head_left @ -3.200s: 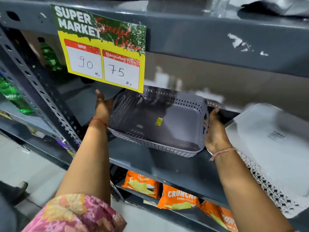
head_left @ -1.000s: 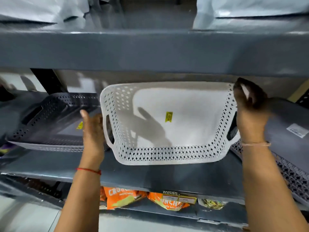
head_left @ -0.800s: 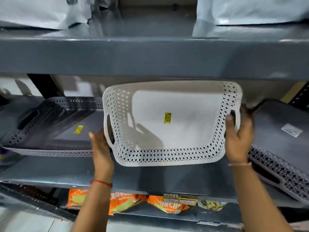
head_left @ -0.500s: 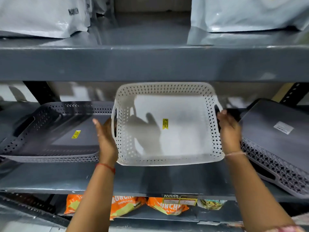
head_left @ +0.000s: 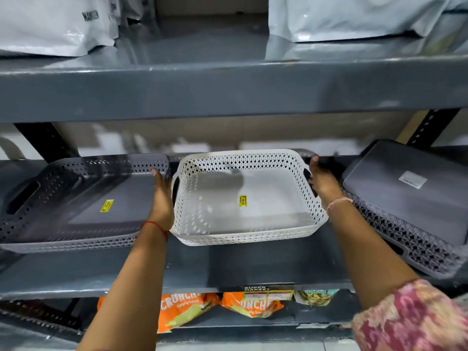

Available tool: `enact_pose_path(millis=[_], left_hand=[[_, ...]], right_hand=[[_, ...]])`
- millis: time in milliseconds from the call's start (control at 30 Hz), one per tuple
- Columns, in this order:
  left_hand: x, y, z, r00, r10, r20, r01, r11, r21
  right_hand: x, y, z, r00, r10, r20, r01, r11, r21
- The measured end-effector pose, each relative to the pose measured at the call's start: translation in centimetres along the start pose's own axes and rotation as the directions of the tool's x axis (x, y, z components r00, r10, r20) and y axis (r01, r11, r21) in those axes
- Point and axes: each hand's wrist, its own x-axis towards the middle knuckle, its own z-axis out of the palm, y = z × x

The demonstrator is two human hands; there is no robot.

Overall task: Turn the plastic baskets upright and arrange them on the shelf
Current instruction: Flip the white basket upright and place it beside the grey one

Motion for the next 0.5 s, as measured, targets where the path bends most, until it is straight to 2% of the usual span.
enact_pose_path(millis=[67,133,267,333,400,500], left_hand=[[-0.4,-0.1,0.1,0.998,0.057,-0.039,-0.056,0.998,0.015],[-1.0,-0.4,0.6,0.988,0.138,-0.067,-0.137,0.990,0.031],[-1.8,-0.4,3.2,0.960,0.275,-0.042,-0.269,0.957,0.108],[-2.4,-0.6,6.0,0.951,0.306,0.027,-0.307,0.939,0.152],[-3.4,-1.5,9.2,0.940,0.324,0.106,-0.340,0.918,0.204],[-5.3,-4.1,14.7,0.908,0.377,0.182,-0.417,0.859,0.296]], right_hand=[[-0.8,-0.3,-0.2,0.996,-0.073,-0.046,0.067,0.990,-0.125],[-2.3,-0.4,-0.3,0.963,-0.256,-0.079,0.235,0.949,-0.211],[-5.5,-0.2,-2.2,0.809,-0.580,-0.097,0.517,0.780,-0.352],[-6.5,0.2,-4.3,0.747,-0.661,-0.079,0.566,0.693,-0.448],[-7.0,0.8,-6.4,0.714,-0.698,-0.051,0.573,0.625,-0.530],[-6.8,2.5,-10.5,0.709,-0.705,-0.020,0.554,0.575,-0.602]])
